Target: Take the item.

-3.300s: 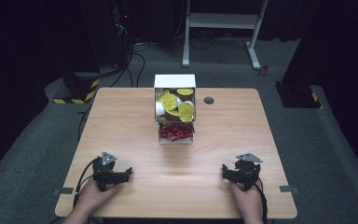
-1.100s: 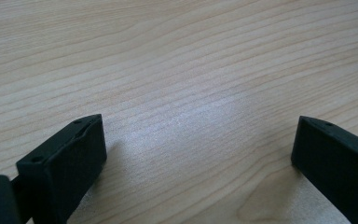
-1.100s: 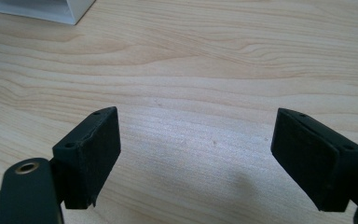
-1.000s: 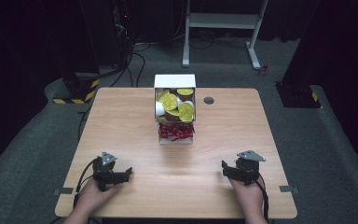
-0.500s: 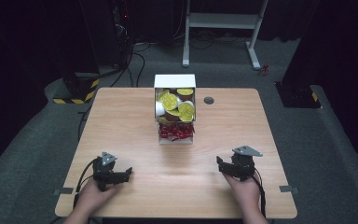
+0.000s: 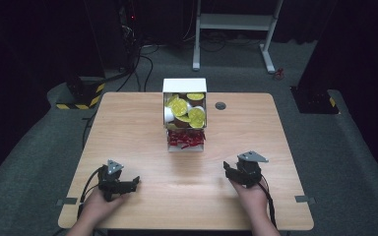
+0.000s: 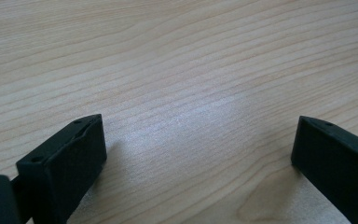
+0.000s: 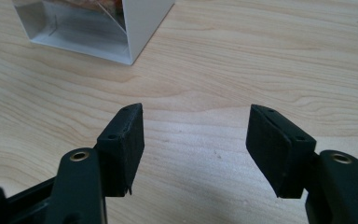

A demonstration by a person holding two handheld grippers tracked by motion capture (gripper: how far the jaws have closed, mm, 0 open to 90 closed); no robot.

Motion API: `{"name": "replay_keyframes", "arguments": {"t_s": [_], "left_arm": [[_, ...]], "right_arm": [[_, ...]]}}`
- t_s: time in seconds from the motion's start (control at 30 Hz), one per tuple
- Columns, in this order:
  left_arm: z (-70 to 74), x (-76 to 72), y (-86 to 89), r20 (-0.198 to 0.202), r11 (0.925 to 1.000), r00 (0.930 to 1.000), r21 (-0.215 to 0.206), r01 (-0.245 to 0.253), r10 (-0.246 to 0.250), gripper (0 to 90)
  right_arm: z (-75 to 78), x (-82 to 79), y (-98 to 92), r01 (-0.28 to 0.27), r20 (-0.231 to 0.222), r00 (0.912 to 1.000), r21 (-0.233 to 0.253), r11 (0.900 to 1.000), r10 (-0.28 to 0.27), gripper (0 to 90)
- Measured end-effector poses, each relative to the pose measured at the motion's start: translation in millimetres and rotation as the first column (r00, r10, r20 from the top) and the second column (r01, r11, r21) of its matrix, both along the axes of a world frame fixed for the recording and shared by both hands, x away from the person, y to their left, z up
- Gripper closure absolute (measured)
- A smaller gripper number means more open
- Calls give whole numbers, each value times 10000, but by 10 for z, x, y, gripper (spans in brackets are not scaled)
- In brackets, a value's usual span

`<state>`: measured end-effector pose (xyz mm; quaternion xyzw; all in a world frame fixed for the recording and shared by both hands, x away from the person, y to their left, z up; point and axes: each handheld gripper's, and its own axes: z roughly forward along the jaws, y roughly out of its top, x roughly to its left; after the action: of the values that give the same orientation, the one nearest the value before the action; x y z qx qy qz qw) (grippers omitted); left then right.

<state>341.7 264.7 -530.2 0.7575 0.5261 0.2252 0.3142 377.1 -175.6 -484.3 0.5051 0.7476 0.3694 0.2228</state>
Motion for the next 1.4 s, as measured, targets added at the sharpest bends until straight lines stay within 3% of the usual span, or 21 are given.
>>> {"name": "replay_keyframes", "arguments": {"t_s": [0.2,0.53,0.77,0.97,1.2,1.4], "left_arm": [[0,0,0,-6,10000,10000,-3,4,-4,35],[0,0,0,-3,10000,10000,-2,3,-3,35],[0,0,0,-2,10000,10000,2,3,-3,35],[0,0,1,-2,10000,10000,2,5,-5,35],[0,0,0,-2,10000,10000,-2,2,-2,35],[-2,1,-3,31,10000,10000,-43,-30,30,35]], "right_arm": [[60,10,44,-43,479,9988,16,10000,42,433],[105,17,144,-108,771,9970,10,9999,106,453],[129,32,201,-300,832,9961,52,9995,294,480],[137,59,267,-430,748,9964,370,9984,402,480],[158,69,351,-638,934,9937,171,9978,620,505],[208,83,404,-697,959,9932,280,9972,667,493]]}}
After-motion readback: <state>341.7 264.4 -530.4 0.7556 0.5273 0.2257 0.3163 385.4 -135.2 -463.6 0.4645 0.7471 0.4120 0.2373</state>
